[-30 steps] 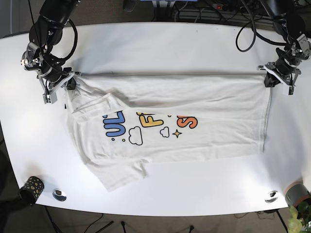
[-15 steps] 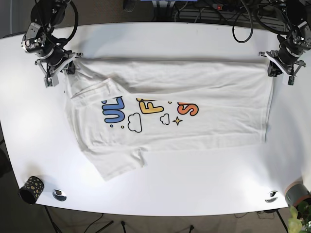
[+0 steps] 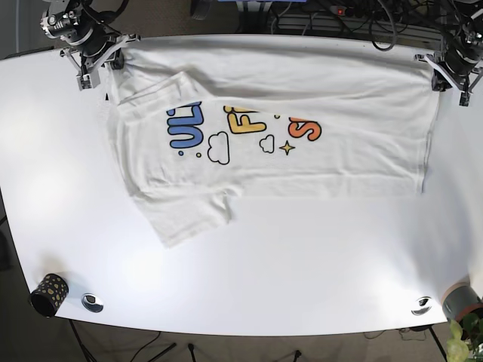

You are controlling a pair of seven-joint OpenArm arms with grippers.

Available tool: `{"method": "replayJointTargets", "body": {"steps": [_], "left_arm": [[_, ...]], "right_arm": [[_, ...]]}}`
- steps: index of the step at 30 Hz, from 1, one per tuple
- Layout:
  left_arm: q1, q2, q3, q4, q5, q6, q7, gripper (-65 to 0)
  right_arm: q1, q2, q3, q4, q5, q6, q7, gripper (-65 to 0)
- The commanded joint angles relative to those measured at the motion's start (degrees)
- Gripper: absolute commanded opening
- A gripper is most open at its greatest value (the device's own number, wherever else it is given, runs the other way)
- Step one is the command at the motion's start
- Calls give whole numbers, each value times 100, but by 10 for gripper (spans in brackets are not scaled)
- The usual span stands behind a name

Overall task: Fold the T-shirt properly
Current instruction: 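Pull the shoulder edges with both grippers toward the robot, straightening the shirt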

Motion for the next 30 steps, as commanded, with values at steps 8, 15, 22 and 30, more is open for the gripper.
{"method": "replayJointTargets", "body": {"steps": [8, 15, 22, 30], "left_arm": [[-55, -117, -9, 110, -98, -3, -133, -585], [-81, -187, -27, 119, -98, -3, -150, -232], [-468, -196, -35, 102, -98, -3, -168, -231], [-1250, -179, 307, 75, 183, -3, -142, -235]], "right_arm": [[30, 51, 296, 83, 77, 11, -167, -208], [223, 42, 427, 329, 86, 11, -167, -176], [786, 86, 419, 329, 473, 11, -185, -176], [1762, 200, 181, -242, 464, -41, -325, -176]]}}
